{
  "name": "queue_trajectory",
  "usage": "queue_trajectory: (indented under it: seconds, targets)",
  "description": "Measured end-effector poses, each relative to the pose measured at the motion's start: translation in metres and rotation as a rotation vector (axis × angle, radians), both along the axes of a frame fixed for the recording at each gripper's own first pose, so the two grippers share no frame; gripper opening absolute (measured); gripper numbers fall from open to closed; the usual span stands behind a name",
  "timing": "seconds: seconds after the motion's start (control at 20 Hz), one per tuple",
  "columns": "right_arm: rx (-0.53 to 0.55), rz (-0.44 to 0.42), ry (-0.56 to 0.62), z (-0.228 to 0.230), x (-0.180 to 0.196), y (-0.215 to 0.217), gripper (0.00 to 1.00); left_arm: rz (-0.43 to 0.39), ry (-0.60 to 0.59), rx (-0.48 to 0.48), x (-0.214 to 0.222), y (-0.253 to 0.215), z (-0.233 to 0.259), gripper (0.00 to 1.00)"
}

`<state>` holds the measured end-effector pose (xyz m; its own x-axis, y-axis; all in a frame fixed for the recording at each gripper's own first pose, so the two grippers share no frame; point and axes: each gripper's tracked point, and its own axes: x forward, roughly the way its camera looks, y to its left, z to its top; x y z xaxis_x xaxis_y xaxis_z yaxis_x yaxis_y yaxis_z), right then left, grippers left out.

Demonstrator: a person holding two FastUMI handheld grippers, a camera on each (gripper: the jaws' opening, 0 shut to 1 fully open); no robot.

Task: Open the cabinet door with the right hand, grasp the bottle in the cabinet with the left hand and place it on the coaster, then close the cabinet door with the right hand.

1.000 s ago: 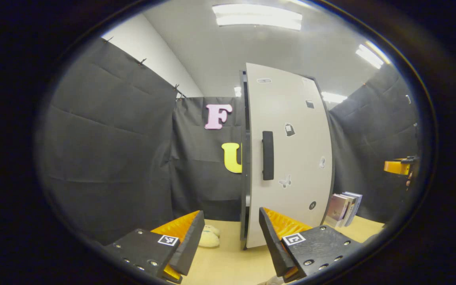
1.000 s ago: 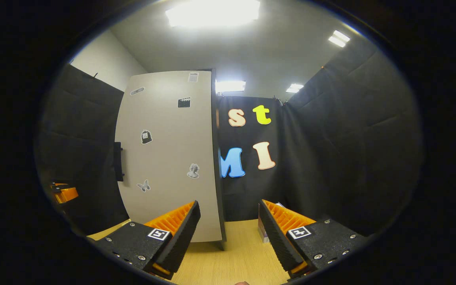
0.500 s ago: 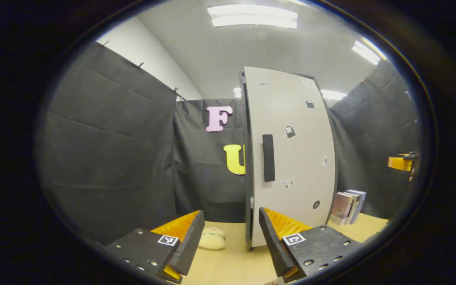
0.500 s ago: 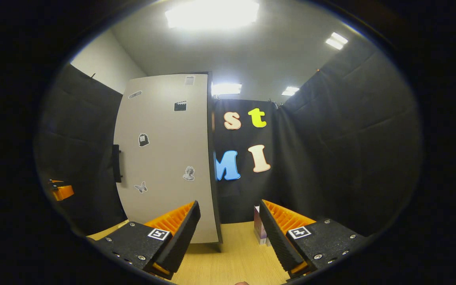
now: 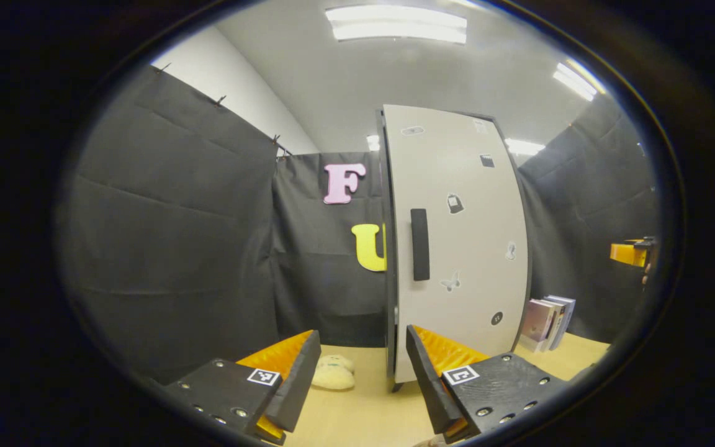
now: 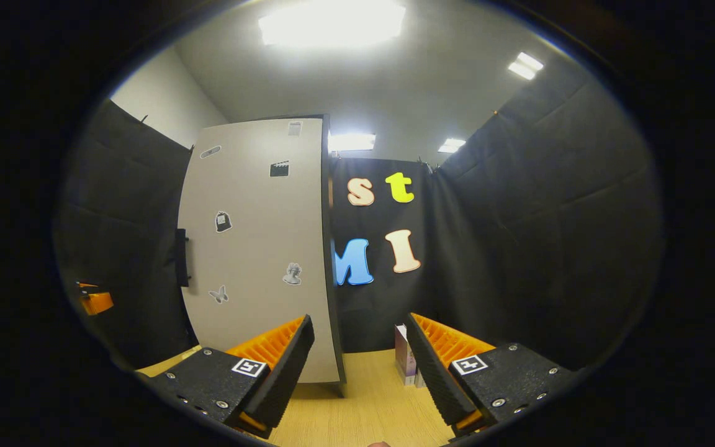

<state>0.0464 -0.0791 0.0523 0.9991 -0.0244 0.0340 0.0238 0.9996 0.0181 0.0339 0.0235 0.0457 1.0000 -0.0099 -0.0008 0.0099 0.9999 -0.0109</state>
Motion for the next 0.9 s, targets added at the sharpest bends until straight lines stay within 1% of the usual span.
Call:
queue_trajectory:
  seconds: [0.4,0.7,0.9]
  targets:
    - [-0.021,0.005,-0.007,0.004,-0.001,0.007,0.93,0.002,0.003,-0.016,0.001,0.000,-0.002,0.79]
    - [-0.025,0.001,-0.012,0.007,0.000,0.009,0.93,0.002,0.009,-0.011,0.002,0.001,-0.003,0.79]
    - [-0.032,-0.004,-0.046,0.018,0.001,0.010,0.93,0.003,0.005,-0.022,0.002,0.001,-0.004,0.80]
